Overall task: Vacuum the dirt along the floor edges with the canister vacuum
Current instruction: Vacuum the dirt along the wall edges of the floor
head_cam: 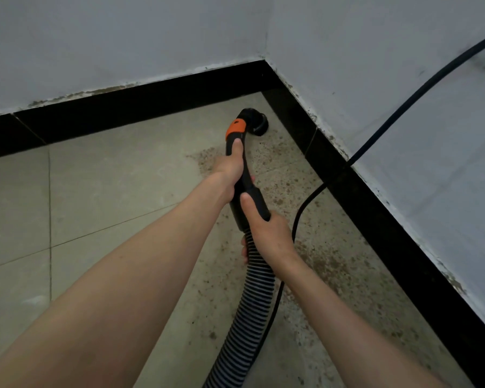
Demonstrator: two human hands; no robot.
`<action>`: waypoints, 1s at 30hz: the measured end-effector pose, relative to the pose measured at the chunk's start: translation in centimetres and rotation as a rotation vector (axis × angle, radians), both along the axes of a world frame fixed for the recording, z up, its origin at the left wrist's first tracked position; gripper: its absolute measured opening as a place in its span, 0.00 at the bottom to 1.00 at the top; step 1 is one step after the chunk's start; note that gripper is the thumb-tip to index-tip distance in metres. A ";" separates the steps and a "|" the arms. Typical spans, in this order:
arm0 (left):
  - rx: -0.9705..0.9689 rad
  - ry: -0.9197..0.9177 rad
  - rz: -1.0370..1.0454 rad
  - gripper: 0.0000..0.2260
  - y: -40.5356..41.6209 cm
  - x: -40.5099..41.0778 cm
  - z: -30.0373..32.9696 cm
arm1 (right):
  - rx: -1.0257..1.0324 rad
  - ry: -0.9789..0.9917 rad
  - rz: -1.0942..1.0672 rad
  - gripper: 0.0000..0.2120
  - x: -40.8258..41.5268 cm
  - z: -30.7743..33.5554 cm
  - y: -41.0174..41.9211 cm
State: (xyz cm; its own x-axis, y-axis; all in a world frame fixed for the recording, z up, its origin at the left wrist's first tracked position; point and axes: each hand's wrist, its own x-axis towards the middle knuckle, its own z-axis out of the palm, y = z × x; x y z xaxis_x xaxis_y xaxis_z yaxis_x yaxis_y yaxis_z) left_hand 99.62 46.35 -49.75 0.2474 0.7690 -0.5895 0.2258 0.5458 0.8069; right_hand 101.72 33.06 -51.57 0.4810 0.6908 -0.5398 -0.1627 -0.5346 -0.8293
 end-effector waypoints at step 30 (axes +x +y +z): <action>0.518 0.363 0.145 0.17 7.0 -12.5 5.2 | 0.357 0.183 0.187 0.28 -12.3 0.7 8.8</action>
State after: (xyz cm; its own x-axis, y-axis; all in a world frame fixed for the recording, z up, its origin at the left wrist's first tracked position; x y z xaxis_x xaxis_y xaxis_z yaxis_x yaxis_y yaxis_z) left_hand 87.15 53.33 -44.55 -0.0256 0.9869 -0.1595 0.4874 0.1516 0.8599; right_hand 89.42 41.90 -50.91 0.2488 0.9155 -0.3163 -0.2515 -0.2543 -0.9339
